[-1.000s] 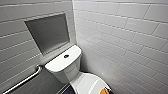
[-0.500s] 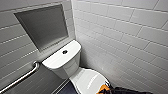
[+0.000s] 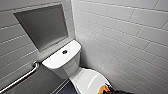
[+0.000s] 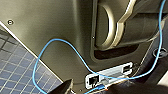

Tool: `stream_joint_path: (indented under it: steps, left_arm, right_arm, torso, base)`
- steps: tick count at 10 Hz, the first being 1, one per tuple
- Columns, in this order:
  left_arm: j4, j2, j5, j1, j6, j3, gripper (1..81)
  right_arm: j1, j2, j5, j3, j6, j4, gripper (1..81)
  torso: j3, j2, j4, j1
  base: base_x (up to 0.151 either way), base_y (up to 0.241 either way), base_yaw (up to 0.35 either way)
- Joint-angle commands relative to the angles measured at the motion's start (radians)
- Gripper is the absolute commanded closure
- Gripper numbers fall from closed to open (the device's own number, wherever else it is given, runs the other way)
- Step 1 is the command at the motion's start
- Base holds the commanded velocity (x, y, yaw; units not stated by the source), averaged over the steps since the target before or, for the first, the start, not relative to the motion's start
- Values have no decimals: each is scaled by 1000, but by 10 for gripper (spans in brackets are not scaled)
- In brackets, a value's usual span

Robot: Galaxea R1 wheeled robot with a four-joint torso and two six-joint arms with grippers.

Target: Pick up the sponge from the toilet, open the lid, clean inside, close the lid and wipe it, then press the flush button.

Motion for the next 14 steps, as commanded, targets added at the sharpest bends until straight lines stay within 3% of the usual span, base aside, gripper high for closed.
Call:
stream_joint_path:
  steps: [1,2,5,9,11,14]
  left_arm:
    - [6,0,89,24,1,14,10]
    - [6,1,89,25,1,14,10]
    - [7,4,80,23,1,23,10]
    - [20,-49,81,-10,1,132,10]
    - [20,-113,81,-42,0,239,10]
    - [9,-238,95,-111,-6,443,10]
  right_arm:
    - [59,16,-17,19,-4,-49,811]
    - [70,-4,-17,64,-7,-57,811]
    - [156,-214,-21,447,2,-77,811]
    - [142,-477,-9,716,9,-72,811]
    - [81,-575,-7,767,7,-74,811]
    - [-87,-626,9,728,-1,-83,811]
  torso:
    - [0,0,0,0]
    - [0,0,0,0]
    - [-1,0,0,0]
    - [-3,0,0,3]
    - [-4,1,0,3]
    - [-5,1,0,4]
  base:
    - [0,0,0]
    - [0,0,0]
    - [0,0,0]
    - [0,0,0]
    - [0,0,0]
    - [0,0,0]
